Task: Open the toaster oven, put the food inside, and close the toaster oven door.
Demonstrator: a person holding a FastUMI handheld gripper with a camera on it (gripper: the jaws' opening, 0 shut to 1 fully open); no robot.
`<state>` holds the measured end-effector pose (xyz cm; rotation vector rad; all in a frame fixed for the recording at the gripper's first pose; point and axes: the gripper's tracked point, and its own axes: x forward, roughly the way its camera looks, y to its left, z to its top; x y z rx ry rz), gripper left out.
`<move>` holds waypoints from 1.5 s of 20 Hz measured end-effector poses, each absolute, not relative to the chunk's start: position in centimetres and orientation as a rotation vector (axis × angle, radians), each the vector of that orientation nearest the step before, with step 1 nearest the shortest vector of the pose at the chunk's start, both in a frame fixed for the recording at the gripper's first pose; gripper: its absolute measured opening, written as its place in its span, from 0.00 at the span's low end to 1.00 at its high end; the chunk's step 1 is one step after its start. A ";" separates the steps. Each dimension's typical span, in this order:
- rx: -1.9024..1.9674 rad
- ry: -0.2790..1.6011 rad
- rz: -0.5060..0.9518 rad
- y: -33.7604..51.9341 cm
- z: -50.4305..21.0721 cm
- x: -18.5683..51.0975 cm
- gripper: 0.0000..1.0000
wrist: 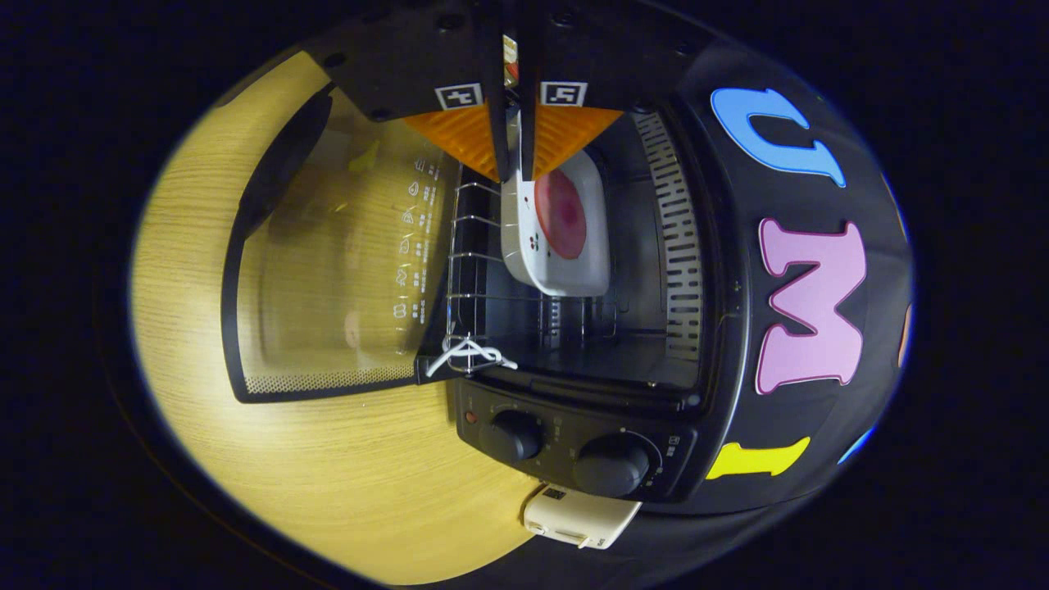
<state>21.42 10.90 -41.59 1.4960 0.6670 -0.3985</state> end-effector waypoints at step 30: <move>-0.099 0.931 0.129 9.3 -45.0 2.7 0.99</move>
